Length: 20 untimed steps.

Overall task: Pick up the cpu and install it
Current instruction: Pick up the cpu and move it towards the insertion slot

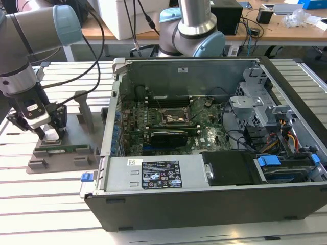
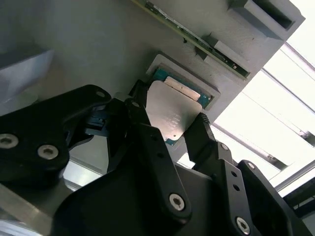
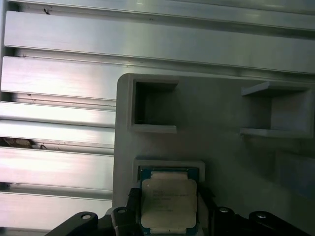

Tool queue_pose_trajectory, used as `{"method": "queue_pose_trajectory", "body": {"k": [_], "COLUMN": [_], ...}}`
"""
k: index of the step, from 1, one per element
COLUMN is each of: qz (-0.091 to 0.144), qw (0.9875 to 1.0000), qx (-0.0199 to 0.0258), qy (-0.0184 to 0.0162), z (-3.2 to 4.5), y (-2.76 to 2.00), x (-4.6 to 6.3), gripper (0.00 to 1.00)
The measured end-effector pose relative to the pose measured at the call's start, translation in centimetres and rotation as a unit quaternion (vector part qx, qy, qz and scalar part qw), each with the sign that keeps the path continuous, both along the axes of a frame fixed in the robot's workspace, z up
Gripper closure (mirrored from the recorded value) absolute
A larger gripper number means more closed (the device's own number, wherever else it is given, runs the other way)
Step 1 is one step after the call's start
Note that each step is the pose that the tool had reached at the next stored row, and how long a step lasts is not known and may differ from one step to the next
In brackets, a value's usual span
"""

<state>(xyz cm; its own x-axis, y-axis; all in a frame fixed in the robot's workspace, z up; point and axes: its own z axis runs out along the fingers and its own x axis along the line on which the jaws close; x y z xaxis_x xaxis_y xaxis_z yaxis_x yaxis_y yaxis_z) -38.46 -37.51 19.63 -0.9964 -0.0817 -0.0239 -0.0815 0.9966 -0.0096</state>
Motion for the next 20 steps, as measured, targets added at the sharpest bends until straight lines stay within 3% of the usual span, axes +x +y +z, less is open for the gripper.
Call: {"method": "queue_pose_trajectory", "body": {"k": [8, 11, 14, 20], "qz": [0.0, 0.0, 0.0, 0.0], "qw": [1.0, 1.0, 1.0, 1.0], "qx": [-0.0001, 0.0, 0.0, -0.0001], "qy": [0.0, 0.0, 0.0, 0.0], "z": [2.69, 3.25, 4.27, 5.37], "y": [0.0, 0.0, 0.0, 0.0], "x": [0.0, 0.0, 0.0, 0.0], "gripper": [0.45, 0.45, 0.45, 0.45]}}
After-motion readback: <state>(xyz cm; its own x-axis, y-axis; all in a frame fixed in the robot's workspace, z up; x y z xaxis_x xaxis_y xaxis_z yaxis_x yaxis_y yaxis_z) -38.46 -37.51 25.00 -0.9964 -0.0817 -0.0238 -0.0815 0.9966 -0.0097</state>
